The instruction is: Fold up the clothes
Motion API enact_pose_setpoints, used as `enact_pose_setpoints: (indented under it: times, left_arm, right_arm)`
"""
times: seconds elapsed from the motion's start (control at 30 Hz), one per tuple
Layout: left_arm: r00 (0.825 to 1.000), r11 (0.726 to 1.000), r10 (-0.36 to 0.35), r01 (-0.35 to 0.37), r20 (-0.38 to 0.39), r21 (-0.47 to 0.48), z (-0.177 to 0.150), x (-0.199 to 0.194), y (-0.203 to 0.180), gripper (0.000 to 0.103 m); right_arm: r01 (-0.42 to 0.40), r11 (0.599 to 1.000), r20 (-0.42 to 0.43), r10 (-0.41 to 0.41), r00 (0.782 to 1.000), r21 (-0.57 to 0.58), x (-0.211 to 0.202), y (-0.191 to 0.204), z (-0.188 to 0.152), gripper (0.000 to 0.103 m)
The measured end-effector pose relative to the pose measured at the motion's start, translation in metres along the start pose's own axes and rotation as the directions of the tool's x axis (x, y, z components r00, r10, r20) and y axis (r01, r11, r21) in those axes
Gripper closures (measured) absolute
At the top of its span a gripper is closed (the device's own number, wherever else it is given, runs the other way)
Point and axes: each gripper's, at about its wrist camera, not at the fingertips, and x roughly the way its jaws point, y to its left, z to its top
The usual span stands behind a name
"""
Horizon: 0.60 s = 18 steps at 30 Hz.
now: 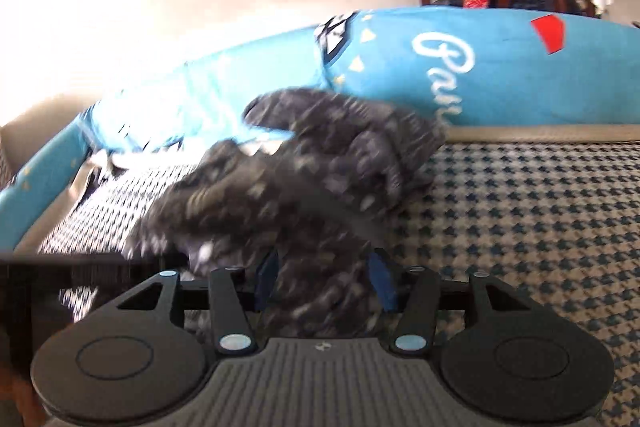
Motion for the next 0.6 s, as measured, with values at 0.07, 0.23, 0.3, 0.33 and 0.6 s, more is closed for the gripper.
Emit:
enact_pose_setpoints:
  times: [0.07,0.23,0.3,0.33,0.6]
  left_arm:
    - [1.0,1.0,-0.003,0.003,-0.012,0.002,-0.003,0.005,-0.004,0.0]
    - [1.0,1.0,0.014,-0.014,-0.019,-0.001,-0.006,0.014,-0.006,0.0]
    - [1.0,1.0,0.021,-0.021,-0.022,-0.002,-0.007,0.018,-0.006,0.0]
    - [1.0,1.0,0.02,-0.02,-0.021,-0.005,-0.008,0.02,-0.007,0.0]
    - [1.0,1.0,0.024,-0.024,-0.008,-0.011,-0.006,0.03,-0.014,0.0]
  right_arm:
    - [0.018,1.0,0.008,-0.018,1.0,0.023,-0.001,-0.009,0.006,0.048]
    - [0.071,0.994,-0.026,-0.069,0.997,0.077,0.003,-0.027,0.009,0.048]
    - [0.073,0.991,-0.052,-0.067,0.996,0.112,0.008,-0.034,0.007,0.048]
    - [0.077,0.989,-0.059,-0.07,0.996,0.125,0.011,-0.036,0.007,0.048]
    - [0.016,0.985,-0.075,-0.004,0.997,0.171,0.036,-0.04,0.005,0.041]
